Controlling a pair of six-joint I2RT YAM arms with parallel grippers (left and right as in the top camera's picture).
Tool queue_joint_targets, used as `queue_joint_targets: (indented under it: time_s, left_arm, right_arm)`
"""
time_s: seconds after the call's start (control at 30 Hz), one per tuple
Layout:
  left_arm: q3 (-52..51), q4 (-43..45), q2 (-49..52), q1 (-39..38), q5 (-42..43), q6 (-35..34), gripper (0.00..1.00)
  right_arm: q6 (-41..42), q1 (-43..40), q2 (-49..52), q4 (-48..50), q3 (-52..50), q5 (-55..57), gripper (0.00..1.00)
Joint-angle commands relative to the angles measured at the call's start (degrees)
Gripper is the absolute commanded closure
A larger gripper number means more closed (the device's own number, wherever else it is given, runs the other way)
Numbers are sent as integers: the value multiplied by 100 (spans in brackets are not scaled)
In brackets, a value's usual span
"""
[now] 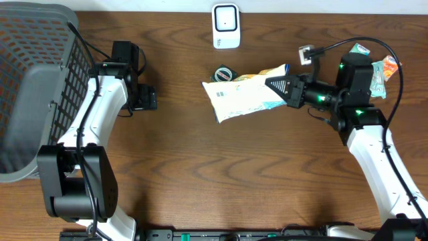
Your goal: Scan the item barcode
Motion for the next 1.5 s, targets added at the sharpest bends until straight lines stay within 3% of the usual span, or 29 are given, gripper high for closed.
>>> queue_joint_targets:
  time_s: [0.0,0.13,0.27,0.5,0.7,0.8,0.83,0.87,0.97,1.0,1.03,1.17,1.2,1.37,1.4,1.43,1.47]
  left_arm:
    - [-17,-17,4,4,-35,33,2]
    - [-17,-17,4,4,-35,33,2]
    - [-17,-17,4,4,-35,33,2]
    - [-17,-17,4,4,-35,33,2]
    - [-17,-17,4,4,-35,33,2]
    - [-17,-17,4,4,-37,33,2]
    - [-17,-17,4,4,-37,33,2]
    - [-17,-17,4,4,-35,33,2]
    - [-17,-17,4,4,-35,33,2]
    - [-17,-17,4,4,-35,33,2]
    - [-17,-17,4,4,-37,33,2]
    - [-17,-17,4,4,-37,33,3]
    - [-17,-17,4,4,-35,33,3]
    - [-17,-17,4,4,-35,33,2]
    - [-17,-17,4,4,-37,33,2]
    - [-17,-17,4,4,-37,33,2]
    - [-17,-17,4,4,-35,33,2]
  right_arm:
    - [1016,-111,-57,-48,37,-26,99]
    - [1626,-109,-57,-168,37,-7,99]
    - [1652,-111,-55,-439,37,208,99]
    - [909,-109,-55,-1130,37,1609,99]
    - [256,-103,17,-1029,37,1902,99]
    - [-109,-39,190,-933,37,1899,85]
    - [-109,-28,227,-929,37,1893,87]
    - [-164,-17,264,-890,37,1757,96]
    - [-264,-17,262,-850,63,1351,99]
    - [-280,-17,262,-852,76,1338,91]
    - [-382,-20,262,-857,107,1342,78]
    - [-428,-79,245,-970,273,1368,69]
    - [-382,-63,243,-1185,389,1574,60]
    - [1014,199,264,-2006,361,2321,27]
    - [1095,286,269,-2052,317,2345,25]
    - [1121,400,278,-2074,256,2363,30]
    - [1123,564,278,-2076,162,2439,51]
